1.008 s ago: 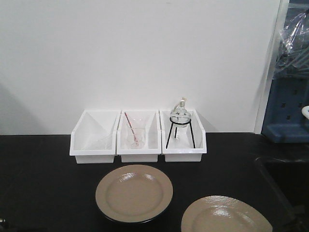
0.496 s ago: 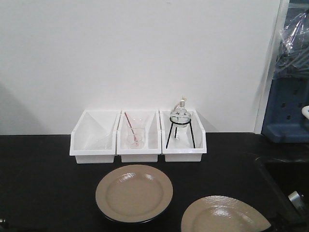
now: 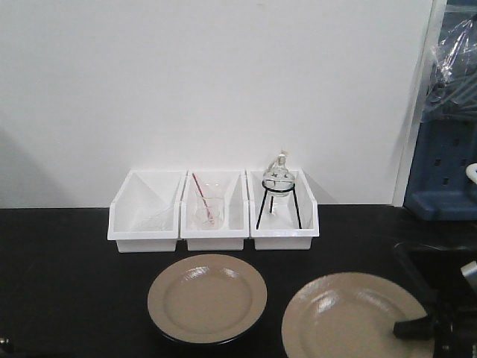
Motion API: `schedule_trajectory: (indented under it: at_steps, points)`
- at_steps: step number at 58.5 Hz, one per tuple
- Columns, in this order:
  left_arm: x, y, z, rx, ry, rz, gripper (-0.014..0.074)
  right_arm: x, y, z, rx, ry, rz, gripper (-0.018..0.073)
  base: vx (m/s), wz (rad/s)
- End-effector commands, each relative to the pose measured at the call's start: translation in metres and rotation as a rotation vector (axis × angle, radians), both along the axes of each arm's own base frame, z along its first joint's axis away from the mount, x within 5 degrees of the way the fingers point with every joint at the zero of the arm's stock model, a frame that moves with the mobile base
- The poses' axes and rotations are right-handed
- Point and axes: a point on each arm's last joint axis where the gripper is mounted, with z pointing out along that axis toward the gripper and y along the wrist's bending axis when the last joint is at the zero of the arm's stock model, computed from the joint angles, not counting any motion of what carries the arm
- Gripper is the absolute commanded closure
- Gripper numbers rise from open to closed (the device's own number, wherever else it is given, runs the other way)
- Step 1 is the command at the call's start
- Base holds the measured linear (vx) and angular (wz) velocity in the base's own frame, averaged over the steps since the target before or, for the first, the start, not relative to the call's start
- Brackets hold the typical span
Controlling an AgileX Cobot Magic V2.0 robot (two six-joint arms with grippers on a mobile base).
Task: Arrange circular plates on left workspace
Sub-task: 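Grasp the rim of the other tan plate with the right gripper and lift, then lower the held plate with the right gripper onto the first plate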
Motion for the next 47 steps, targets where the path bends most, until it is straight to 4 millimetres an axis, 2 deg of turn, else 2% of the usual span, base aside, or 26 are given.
schedule_trajectory:
  at_steps: [1,5,11,22,35,47]
  points:
    - [-0.001,-0.004,0.016,-0.062,-0.057,-0.005,0.0597,0.006,0.006,0.055,0.175,-0.188,-0.081,0.0563,0.0,0.0]
    - [-0.001,-0.004,0.016,-0.062,-0.057,-0.005,0.0597,0.01,0.012,0.064,0.241,-0.226,-0.115,0.0563,0.0,0.0]
    - [-0.001,-0.004,0.016,-0.062,-0.057,-0.005,0.0597,0.02,0.031,0.073,0.298,-0.27,-0.101,0.0563,0.0,0.0]
    - [-0.001,-0.004,0.017,-0.063,-0.056,-0.008,0.0597,0.051,0.088,0.079,0.306,-0.269,-0.005,0.0563,0.0,0.0]
    - [-0.001,-0.004,0.016,-0.062,-0.056,-0.009,0.0597,0.086,0.16,0.07,0.288,-0.231,0.066,0.0563,0.0,0.0]
    - [-0.002,-0.004,0.015,-0.05,-0.05,-0.027,0.0597,0.11,0.199,0.05,0.325,-0.177,0.104,0.0563,0.0,0.0]
